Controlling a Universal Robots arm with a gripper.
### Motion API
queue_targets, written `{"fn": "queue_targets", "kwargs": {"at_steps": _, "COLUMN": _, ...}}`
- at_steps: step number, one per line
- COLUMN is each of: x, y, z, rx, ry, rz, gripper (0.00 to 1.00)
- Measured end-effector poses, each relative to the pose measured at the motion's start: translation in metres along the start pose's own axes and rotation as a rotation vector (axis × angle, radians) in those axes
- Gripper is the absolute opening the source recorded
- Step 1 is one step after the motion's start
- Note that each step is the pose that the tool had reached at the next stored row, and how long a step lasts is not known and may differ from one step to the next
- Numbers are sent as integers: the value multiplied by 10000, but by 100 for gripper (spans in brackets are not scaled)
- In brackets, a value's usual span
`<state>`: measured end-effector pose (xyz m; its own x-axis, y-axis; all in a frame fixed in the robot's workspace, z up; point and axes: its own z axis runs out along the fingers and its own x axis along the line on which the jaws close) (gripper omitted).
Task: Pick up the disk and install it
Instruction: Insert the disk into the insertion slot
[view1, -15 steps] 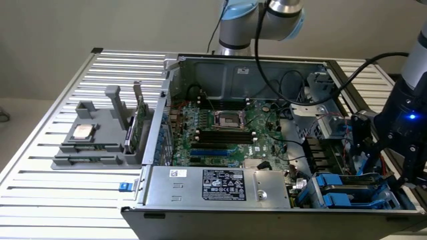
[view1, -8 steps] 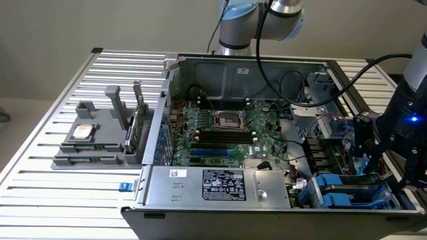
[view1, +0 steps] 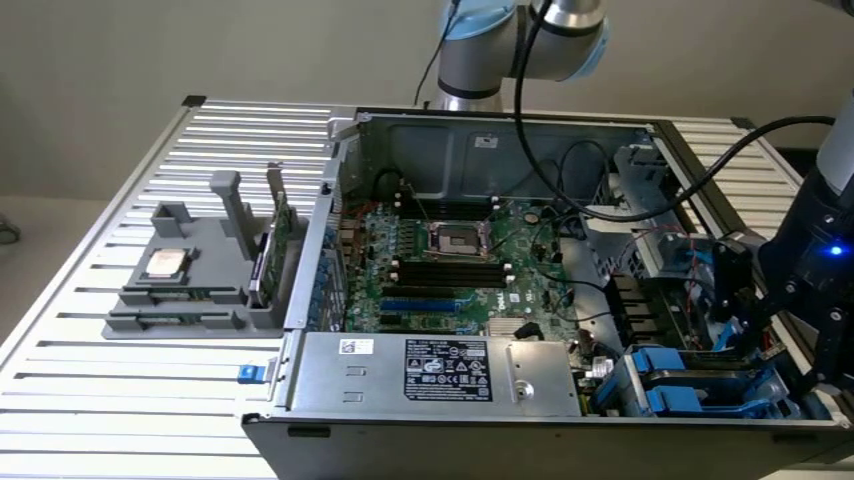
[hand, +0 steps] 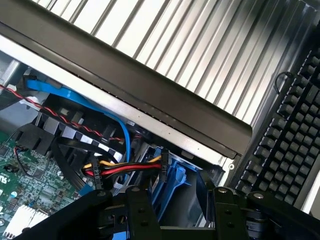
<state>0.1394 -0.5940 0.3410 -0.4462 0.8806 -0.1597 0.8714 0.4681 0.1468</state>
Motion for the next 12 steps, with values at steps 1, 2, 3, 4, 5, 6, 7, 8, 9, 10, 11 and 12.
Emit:
{"fn": "queue_targets", "kwargs": {"at_steps": 1, "x": -8, "y": -4, "z": 2, "rx": 1, "ry": 2, "rz": 29, "gripper": 49}}
{"fn": "queue_targets", "kwargs": {"at_steps": 2, "x": -16, "y": -8, "z": 3, "rx": 2, "ry": 5, "rz": 56, "gripper": 49}}
{"fn": "queue_targets", "kwargs": {"at_steps": 3, "x": -23, "y": -12, "z": 4, "rx": 4, "ry": 6, "rz": 84, "gripper": 49}}
{"fn": "queue_targets", "kwargs": {"at_steps": 4, "x": -30, "y": -16, "z": 6, "rx": 5, "ry": 9, "rz": 112, "gripper": 49}}
{"fn": "queue_targets", "kwargs": {"at_steps": 5, "x": -37, "y": -20, "z": 7, "rx": 6, "ry": 11, "rz": 139, "gripper": 49}}
{"fn": "queue_targets", "kwargs": {"at_steps": 6, "x": -42, "y": -23, "z": 9, "rx": 6, "ry": 14, "rz": 159, "gripper": 49}}
{"fn": "queue_targets", "kwargs": {"at_steps": 7, "x": -48, "y": -26, "z": 10, "rx": 7, "ry": 16, "rz": 178, "gripper": 49}}
{"fn": "queue_targets", "kwargs": {"at_steps": 8, "x": -54, "y": -29, "z": 11, "rx": 7, "ry": 18, "rz": 196, "gripper": 47}}
{"fn": "queue_targets", "kwargs": {"at_steps": 9, "x": -60, "y": -33, "z": 12, "rx": 7, "ry": 20, "rz": 215, "gripper": 47}}
{"fn": "queue_targets", "kwargs": {"at_steps": 10, "x": -67, "y": -37, "z": 14, "rx": 8, "ry": 22, "rz": 234, "gripper": 40}}
{"fn": "queue_targets", "kwargs": {"at_steps": 11, "x": -75, "y": -41, "z": 15, "rx": 9, "ry": 23, "rz": 253, "gripper": 33}}
{"fn": "queue_targets", "kwargs": {"at_steps": 12, "x": -83, "y": -45, "z": 16, "rx": 10, "ry": 26, "rz": 273, "gripper": 33}}
